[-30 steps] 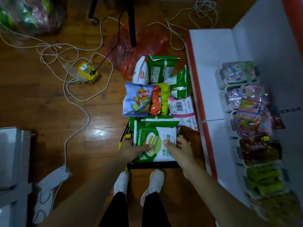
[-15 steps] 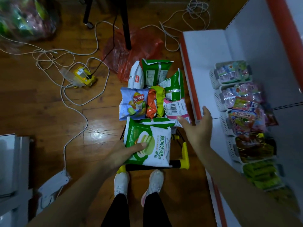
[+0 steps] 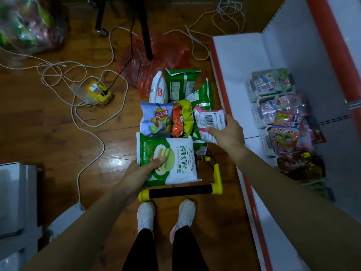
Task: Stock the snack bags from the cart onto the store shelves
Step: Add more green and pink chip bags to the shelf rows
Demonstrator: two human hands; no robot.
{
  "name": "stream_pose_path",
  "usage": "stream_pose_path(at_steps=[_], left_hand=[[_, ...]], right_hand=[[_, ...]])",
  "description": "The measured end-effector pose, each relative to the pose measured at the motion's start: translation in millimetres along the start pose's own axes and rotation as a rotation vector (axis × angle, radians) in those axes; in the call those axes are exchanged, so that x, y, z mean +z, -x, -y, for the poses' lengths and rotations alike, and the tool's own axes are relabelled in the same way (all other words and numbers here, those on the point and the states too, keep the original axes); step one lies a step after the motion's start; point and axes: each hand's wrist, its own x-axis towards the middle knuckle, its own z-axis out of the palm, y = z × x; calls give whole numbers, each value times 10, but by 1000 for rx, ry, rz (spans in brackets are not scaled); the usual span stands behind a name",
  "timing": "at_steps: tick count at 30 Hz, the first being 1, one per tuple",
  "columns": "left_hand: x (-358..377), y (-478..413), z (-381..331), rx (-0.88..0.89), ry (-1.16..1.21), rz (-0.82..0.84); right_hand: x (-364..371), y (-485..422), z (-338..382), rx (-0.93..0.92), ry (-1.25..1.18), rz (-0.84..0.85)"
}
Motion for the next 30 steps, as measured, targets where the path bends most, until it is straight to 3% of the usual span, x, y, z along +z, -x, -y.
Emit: stream_pose_path(at_steps=[6,11,14,19,25,27,30], left_hand=[[192,162,-214,32,-9,-29],[494,443,-565,52,-39,9],[627,633,-761,120,-129,64],[804,971,-1006,190,-208,96],[1376,1480,-1188,276,-335,268],[1558,1582,-1193,287,-384,320],[1800,1709,-1155,279,-495,366]], right_hand=[[-350,528,346,-261,-64,-56],[-533,1159,507,-648,186,-158],[-656,1498,570,-764,306,-277],[-965,2011,685,-700,310,-317],[-1450,2583,799,-525,20,-482],[-1574,2731,766,-483,-23,-583],[-1776,2915,650,-365,99,-746]])
